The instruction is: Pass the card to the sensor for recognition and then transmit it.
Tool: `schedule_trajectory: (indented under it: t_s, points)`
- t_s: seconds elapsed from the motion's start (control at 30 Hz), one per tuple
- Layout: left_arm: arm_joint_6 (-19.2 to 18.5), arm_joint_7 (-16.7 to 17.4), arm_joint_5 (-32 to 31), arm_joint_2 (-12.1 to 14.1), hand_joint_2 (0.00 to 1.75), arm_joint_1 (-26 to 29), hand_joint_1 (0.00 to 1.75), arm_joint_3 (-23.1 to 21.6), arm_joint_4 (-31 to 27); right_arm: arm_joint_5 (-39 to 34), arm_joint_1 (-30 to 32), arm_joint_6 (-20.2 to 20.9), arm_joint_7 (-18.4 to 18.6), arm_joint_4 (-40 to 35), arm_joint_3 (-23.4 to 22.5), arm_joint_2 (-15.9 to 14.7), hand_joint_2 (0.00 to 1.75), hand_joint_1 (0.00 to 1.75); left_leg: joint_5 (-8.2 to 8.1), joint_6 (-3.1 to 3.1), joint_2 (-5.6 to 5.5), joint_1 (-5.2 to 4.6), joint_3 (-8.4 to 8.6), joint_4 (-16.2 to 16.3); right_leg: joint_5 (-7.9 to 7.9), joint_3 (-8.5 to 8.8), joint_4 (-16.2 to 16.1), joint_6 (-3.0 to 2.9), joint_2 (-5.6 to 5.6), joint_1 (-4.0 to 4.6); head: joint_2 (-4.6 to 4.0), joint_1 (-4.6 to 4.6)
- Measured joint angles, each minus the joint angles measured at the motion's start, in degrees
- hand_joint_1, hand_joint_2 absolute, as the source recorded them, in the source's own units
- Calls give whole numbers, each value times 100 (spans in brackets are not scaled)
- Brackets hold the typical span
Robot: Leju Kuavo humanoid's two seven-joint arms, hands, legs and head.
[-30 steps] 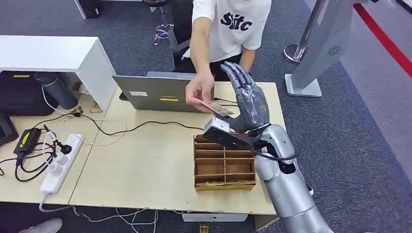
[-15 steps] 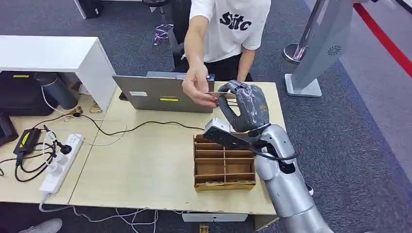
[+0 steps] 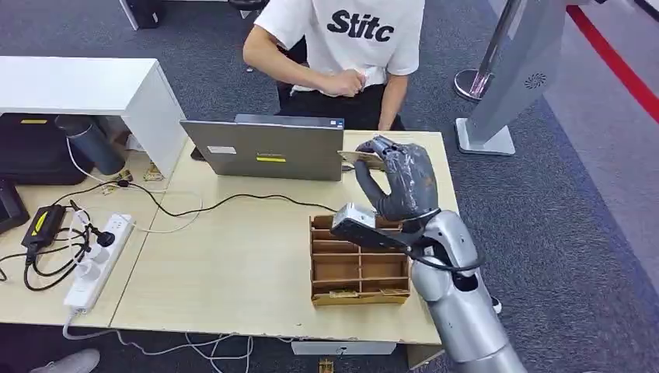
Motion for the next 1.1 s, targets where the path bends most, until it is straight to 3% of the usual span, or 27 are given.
schedule_trajectory:
  t_s: [0.3,0.5,0.8,0.9,1.0,1.1]
  points:
    - [-322,136,234,-214,175,102,0,13,-339,-232,1245,-206,-177,-1028,-785,-326,175,175,-10,13,0,-3,-6,1,-5,-5,-3,7,-4,-4,0,0]
    - [-702,313,383,-638,175,156,0,171,-1111,-776,2057,-112,-282,-1523,-1679,-330,175,175,-13,19,-15,-8,-12,2,-11,1,-4,15,-20,-4,0,0]
    - [-774,332,409,-929,175,170,0,262,-1692,-811,2400,-3,-324,-1879,-2254,-271,175,175,-14,19,-9,-8,-10,2,-11,-2,-3,15,-16,-3,0,-2]
    - [-789,378,440,-1016,175,172,0,308,-1836,-786,2474,123,-188,-2023,-2426,-223,175,175,-14,19,-8,-8,-10,1,-11,-2,-3,14,-16,-3,0,0]
    - [-844,426,442,-1097,175,167,0,356,-1994,-281,2521,634,247,-2077,-2457,-208,175,175,-14,19,-6,-3,-10,1,-11,-1,-2,14,-14,-3,0,0]
    - [-881,435,440,-1121,175,167,0,402,-2087,252,2526,812,703,-1984,-2385,-210,175,175,-14,20,-7,-3,-11,1,-11,-1,-3,15,-15,-3,0,-2]
